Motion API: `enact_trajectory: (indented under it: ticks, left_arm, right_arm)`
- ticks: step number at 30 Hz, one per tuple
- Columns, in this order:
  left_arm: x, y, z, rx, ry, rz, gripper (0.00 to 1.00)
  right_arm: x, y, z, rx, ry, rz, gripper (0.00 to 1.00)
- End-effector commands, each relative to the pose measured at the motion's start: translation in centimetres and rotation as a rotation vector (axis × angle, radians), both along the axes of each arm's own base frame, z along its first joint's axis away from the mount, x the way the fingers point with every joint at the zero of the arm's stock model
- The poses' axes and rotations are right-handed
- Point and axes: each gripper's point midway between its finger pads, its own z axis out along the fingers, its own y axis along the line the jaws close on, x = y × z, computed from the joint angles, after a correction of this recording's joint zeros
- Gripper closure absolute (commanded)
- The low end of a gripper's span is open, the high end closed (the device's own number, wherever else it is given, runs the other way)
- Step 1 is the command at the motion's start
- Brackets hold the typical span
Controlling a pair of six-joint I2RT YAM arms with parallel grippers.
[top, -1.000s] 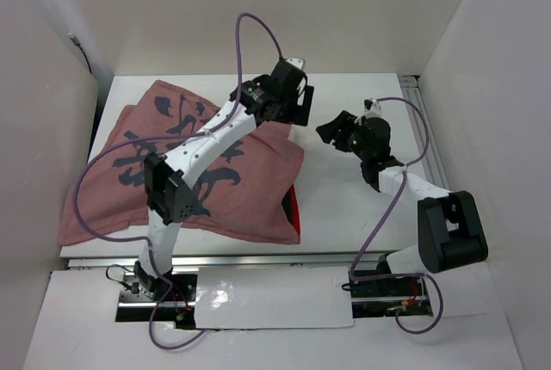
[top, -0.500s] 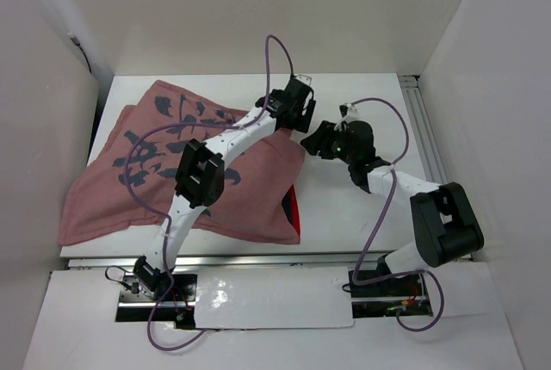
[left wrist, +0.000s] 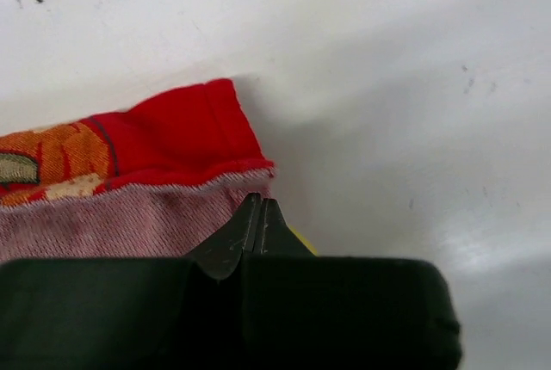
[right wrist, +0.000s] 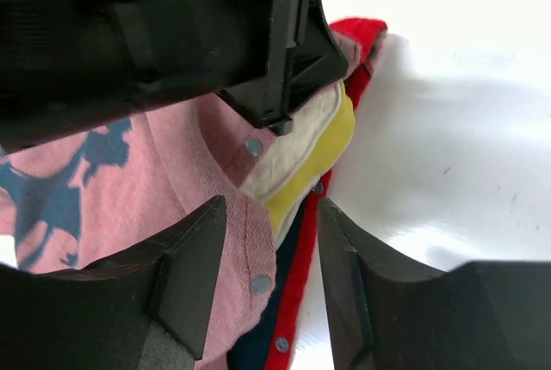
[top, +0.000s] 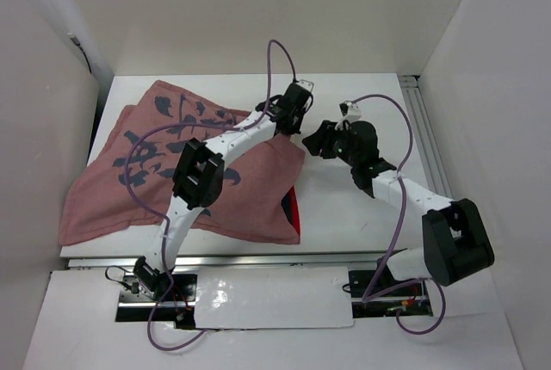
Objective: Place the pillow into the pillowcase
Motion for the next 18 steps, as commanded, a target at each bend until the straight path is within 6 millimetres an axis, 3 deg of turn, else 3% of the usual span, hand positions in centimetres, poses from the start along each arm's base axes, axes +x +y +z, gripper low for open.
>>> enact_trajectory:
  ticks: [1,4,6,7,8,9,10,11,15,17,18]
  left_arm:
    - [-2.3,-2.7,7.0,-0.089,-0.105,-0.108,1.00]
    - [-5.8,-4.6,9.2,-0.147,-0.115,-0.196,1.00]
    - [-8.3,-6.0,9.7,-0.177,-0.093,-0.269,1.00]
    - [-9.8,-6.4,8.7,-0.183,-0.052,-0.312,1.00]
    - [-10.6,-6.3,9.5,-0.189,-0.058,-0.322,1.00]
    - [-11.8,-6.4,9.0,-0.172,-0.044,-0.322,1.00]
    - [-11.3,-5.0,8.5,-0.144,-0.047,-0.226,1.00]
    - [-12.2,-4.0,7.0,-0.092,-0.005,-0.188,0.96]
    - [-12.1,2.3,4.7,0.089,0.053,0.118,0.40]
    - [-12.7,5.0,3.4,0.158,0.088,0.237,0.34]
    - [-12.9,5.4,2.7,0.169,0.096,0.255,0.33]
  right_arm:
    - [-1.6,0.2,-0.8,-0.069,0.020,0.044,0.47]
    - [-2.2,-0.5,0.2,-0.072,0.002,0.018,0.51]
    - [-2.8,-1.0,-0.3,-0.078,0.005,0.003,0.51]
    - [-3.0,-1.2,0.4,-0.069,-0.005,-0.012,0.51]
    - [-3.3,-1.4,0.0,-0.074,0.007,-0.011,0.51]
    - [-3.3,-1.4,0.0,-0.074,0.007,-0.011,0.50]
    - [-3.6,-1.5,0.1,-0.075,0.012,-0.011,0.46]
    - [-3.8,-1.6,0.2,-0.076,0.015,-0.011,0.44]
    - [-4.3,-1.6,0.6,-0.071,0.008,-0.003,0.44]
    - [-4.6,-2.1,0.8,-0.068,0.000,-0.012,0.44]
    - [-4.6,-2.1,0.8,-0.068,0.000,-0.012,0.44]
